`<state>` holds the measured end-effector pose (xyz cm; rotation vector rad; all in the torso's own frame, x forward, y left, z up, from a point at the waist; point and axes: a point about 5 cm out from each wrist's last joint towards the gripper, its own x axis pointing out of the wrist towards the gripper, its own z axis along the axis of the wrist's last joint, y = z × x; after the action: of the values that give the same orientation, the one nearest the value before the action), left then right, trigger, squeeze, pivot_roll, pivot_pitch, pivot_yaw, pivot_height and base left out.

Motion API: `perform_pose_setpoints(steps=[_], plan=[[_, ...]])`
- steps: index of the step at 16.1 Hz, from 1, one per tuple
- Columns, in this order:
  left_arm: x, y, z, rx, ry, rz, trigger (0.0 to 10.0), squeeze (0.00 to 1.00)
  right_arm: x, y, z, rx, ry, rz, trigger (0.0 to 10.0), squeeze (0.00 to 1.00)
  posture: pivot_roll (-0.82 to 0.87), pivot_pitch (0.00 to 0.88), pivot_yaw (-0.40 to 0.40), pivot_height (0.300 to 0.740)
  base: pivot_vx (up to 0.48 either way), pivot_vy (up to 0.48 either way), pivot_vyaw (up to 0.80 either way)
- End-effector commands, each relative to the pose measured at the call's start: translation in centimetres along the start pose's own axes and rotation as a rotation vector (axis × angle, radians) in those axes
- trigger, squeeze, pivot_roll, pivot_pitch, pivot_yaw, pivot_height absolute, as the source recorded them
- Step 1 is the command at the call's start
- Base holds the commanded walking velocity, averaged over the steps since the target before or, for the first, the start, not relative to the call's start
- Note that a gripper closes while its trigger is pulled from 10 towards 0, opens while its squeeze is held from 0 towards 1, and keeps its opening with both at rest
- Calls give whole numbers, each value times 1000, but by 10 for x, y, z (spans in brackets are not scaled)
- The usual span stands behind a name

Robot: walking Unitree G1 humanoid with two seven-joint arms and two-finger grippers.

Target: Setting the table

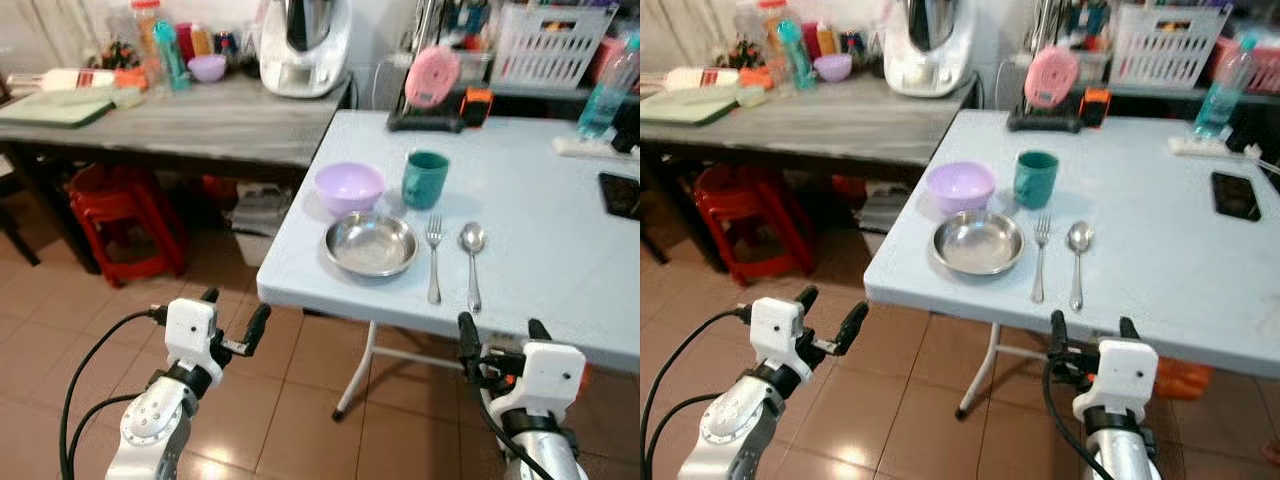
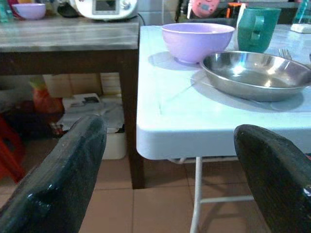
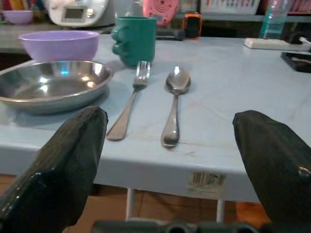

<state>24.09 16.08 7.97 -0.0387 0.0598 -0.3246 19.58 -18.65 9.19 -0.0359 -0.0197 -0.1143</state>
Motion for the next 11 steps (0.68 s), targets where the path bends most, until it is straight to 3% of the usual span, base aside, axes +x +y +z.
perform_pose_setpoints(steps=[1,3,11], plan=[[0,4,5,6,-13,-1,10000,0,2,3,6,-4,-33,16,10000,0,-29,0,37,740,0,0,0],[1,3,5,-6,-16,-13,10000,0,3,2,8,-4,-39,18,10000,0,-29,0,37,740,0,0,0],[1,1,6,-18,-21,-30,10000,0,5,3,9,-9,-49,29,10000,0,-28,0,34,740,277,0,0]])
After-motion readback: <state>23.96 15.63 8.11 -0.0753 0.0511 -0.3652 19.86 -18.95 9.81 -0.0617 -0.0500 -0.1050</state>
